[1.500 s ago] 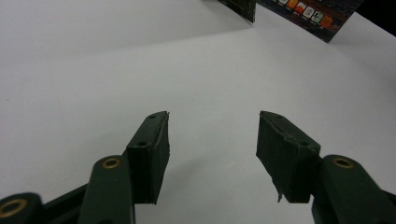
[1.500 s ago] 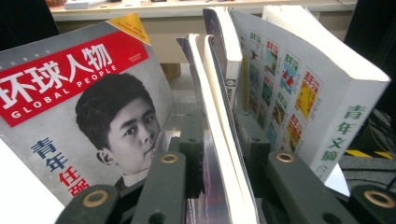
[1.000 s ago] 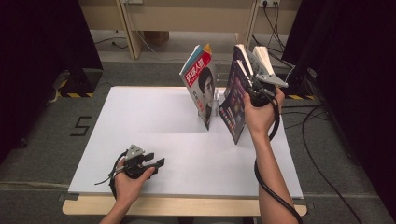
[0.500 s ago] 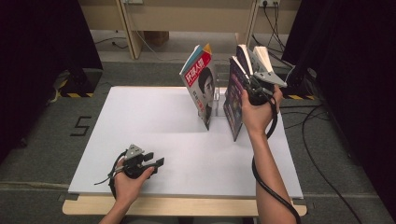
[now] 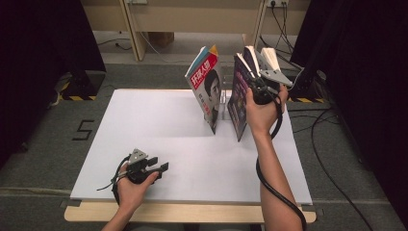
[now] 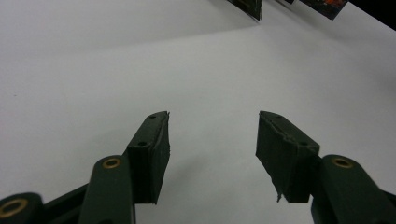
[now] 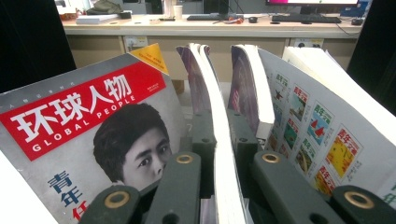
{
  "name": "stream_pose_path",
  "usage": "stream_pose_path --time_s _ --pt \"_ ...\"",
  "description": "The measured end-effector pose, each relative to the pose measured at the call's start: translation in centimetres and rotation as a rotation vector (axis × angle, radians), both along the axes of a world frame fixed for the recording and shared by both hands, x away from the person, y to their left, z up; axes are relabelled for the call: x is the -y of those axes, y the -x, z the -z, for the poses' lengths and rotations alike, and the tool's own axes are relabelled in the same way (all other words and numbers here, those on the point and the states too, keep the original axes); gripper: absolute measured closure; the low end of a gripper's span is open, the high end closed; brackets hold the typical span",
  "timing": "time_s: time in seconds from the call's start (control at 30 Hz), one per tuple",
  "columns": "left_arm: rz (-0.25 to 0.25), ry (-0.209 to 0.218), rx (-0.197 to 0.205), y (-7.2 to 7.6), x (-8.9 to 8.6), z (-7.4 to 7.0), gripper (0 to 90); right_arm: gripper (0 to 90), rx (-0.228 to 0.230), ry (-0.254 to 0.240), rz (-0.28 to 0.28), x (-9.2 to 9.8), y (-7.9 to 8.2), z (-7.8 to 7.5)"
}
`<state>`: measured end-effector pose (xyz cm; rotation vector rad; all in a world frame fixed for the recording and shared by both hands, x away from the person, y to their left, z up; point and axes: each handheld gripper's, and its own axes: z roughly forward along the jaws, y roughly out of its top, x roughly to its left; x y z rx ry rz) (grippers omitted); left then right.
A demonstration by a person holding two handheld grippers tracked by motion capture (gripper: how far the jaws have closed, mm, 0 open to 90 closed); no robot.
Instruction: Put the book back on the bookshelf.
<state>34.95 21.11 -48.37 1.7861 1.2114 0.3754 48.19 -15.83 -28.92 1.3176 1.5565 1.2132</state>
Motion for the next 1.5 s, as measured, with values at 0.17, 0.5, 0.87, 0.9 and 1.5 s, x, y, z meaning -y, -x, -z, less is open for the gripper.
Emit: stream_pose_path --time_s 0.17,0.5,0.87,0.9,1.5 --pt "0.0 -0.004 0.0 0.0 0.0 0.0 43.7 84.3 -0.002 0.001 -0.003 -0.3 -0.2 0.0" --pt "-0.004 -0.002 0.004 0.0 -0.1 -0.2 43.8 84.3 0.011 -0.006 0.004 -0.5 -0.5 -0.4" --pt "-0.007 0.002 0.008 0.0 -0.4 -0.3 43.9 84.3 0.015 -0.007 0.009 -1.0 -1.2 -0.6" --pt "-0.009 0.003 0.008 0.0 -0.4 -0.3 43.9 84.3 0.016 -0.007 0.009 -1.0 -1.3 -0.6" --pt "-0.01 0.002 0.007 0.0 -0.5 -0.3 43.9 84.3 0.014 -0.009 0.014 -1.8 -2.6 -0.7"
